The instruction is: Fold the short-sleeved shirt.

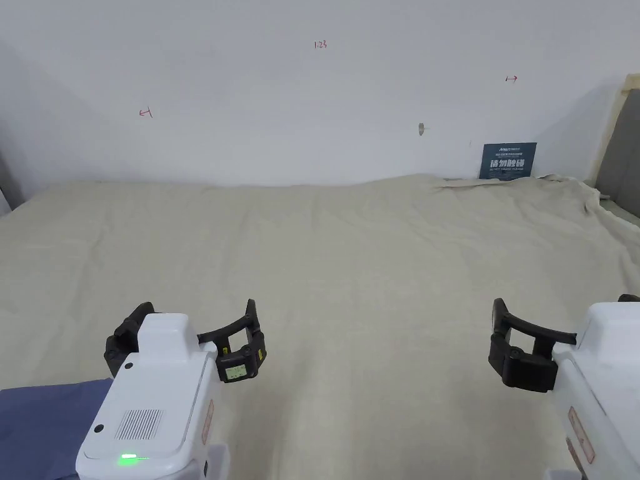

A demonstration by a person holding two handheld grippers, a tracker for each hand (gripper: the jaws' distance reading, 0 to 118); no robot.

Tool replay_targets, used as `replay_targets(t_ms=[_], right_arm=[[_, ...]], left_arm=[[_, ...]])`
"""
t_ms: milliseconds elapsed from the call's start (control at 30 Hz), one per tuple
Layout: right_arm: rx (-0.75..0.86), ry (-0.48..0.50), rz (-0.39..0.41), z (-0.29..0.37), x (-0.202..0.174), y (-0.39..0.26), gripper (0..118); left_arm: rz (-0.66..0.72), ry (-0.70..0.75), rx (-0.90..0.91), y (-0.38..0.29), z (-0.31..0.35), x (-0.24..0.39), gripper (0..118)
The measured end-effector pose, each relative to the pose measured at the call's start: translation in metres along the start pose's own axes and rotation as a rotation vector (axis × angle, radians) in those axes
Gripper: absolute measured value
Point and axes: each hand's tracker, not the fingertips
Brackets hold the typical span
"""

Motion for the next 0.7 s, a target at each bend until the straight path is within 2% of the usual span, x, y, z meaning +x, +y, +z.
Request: replay_targets(t_ms=[100,167,300,367,500,600,700], right_arm=[[-0.146,-0.028,-0.128,-0.006,0.002,0.009,116],[-0.265,-0.095,-0.192,-0.011,0.002,0.015,116],[-0.487,-0.24,-0.269,-0.024,0.002,0.023,116],[-0.529,-0.265,-0.29,-0.027,0.002,0.022,116],[-0.509,-0.199,-0.263,-0.02,-0.008,0.024,116],[-0.492,-0.21,-0.238,-0.013,-0.021,0.03,116],[-0.472,-0.198,-0.235,-0.016,-0.017,0.029,116]], left_arm=[[0.0,-0.003,-0.001,0.0,0.001,-0.001,118],[0.0,-0.001,0.0,0.0,0.001,-0.001,118],[0.007,-0.002,-0.003,-0.001,0.002,-0.003,118],[0.009,-0.003,-0.003,-0.001,0.002,-0.004,118],[0.003,-0.002,-0.003,0.0,0.002,-0.004,118],[-0.001,-0.001,-0.001,0.001,0.002,-0.005,118],[-0.002,0.0,0.003,0.001,0.002,-0.006,118]])
